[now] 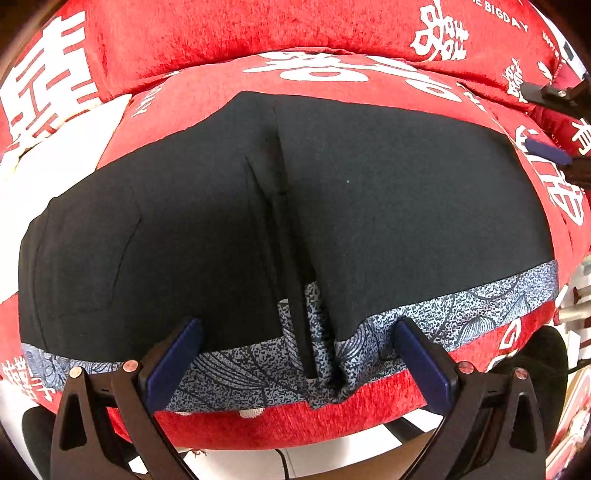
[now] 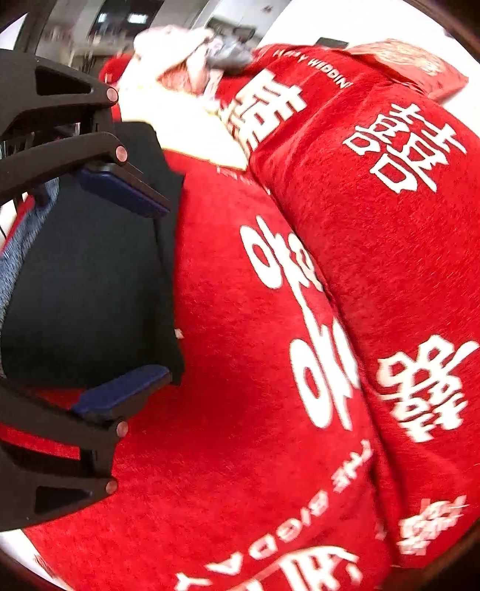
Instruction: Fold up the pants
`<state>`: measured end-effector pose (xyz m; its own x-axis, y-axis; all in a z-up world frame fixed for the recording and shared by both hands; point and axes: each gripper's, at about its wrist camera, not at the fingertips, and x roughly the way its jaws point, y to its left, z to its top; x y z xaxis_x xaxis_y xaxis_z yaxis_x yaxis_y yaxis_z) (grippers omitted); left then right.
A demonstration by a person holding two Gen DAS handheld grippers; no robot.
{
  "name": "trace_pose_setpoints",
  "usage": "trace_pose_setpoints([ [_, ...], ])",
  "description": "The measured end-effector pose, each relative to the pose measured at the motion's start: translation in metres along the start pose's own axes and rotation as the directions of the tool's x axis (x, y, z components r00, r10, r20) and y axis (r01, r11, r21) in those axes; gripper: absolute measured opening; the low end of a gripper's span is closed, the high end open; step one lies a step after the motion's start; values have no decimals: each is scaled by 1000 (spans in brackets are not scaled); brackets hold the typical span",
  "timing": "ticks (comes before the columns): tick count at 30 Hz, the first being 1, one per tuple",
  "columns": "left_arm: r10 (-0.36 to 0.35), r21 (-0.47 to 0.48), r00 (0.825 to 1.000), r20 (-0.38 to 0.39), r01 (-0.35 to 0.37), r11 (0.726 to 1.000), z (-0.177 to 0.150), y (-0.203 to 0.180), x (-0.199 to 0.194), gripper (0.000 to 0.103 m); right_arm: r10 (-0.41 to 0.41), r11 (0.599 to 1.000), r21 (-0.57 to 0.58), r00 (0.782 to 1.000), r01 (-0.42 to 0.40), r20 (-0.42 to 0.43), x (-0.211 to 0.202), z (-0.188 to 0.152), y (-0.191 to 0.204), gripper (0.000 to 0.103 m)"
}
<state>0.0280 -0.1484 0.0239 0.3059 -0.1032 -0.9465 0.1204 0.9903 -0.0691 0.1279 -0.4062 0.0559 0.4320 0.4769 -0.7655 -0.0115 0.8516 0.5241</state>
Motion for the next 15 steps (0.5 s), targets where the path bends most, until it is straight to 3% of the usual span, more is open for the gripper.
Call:
trace_pose_setpoints([
  [4,-15,-1,1000,5,15,1000,1,0,0,103,18,996,87,998,-12,-64,37,5,-20,88],
  [6,-20,2,1000,0,20,1000,1,1,0,103,52,995,93,996,-46,-67,39,8,-17,98],
  [10,-29,7,1000,-3,29,1000,0,5,-1,103,-46,999,-1,994,46,-104,24,4,6,98],
  [15,-64,-44,998,3,64,997,3,17,-3,103,-3,999,-49,994,-2,-108,-21,-63,31,98],
])
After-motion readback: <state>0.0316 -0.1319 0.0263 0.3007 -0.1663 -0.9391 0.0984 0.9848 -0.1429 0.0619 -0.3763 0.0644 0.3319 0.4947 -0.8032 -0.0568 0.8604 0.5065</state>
